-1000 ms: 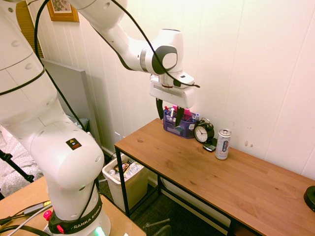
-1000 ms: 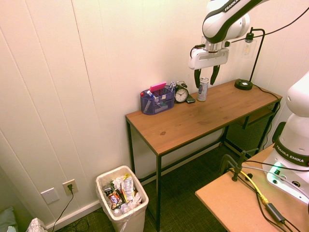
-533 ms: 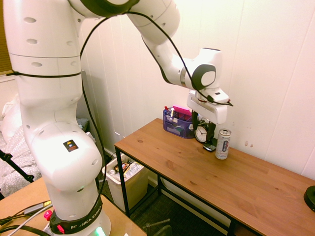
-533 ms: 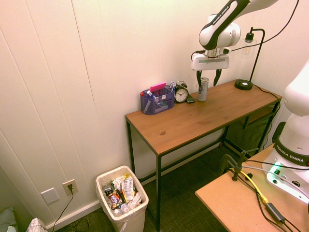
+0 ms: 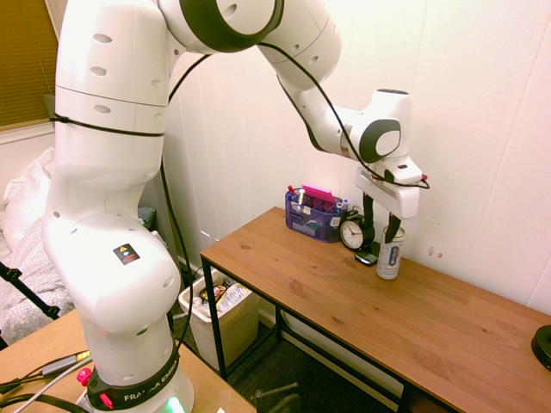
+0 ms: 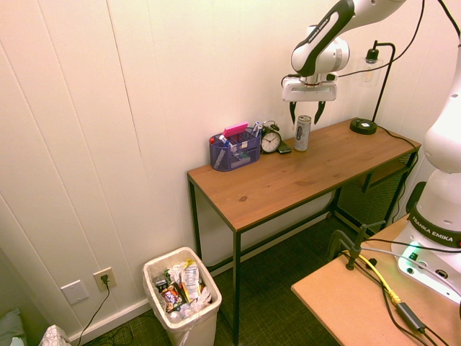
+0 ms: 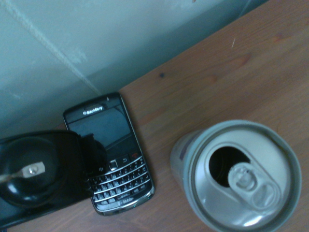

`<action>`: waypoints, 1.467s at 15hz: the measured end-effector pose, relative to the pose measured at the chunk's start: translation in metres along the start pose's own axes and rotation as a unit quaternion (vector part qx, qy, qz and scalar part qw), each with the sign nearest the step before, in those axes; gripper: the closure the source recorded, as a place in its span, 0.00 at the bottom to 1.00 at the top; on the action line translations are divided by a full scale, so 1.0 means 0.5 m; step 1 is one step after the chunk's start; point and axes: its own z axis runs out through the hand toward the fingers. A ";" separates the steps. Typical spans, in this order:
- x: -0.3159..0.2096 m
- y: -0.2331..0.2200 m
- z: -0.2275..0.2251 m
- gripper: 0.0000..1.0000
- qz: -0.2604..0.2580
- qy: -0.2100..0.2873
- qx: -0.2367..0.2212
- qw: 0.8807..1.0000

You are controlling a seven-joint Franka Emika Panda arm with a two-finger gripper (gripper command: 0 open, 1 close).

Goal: Throw the can in the trash bin

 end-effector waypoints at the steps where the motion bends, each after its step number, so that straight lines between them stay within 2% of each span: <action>1: 0.012 0.001 0.007 0.00 0.009 0.003 -0.003 1.000; 5: 0.054 0.006 0.043 0.00 0.025 0.016 -0.003 1.000; 6: 0.053 0.003 0.050 1.00 0.024 0.018 0.000 1.000; 22: 0.028 -0.023 0.046 1.00 0.015 0.026 0.030 0.999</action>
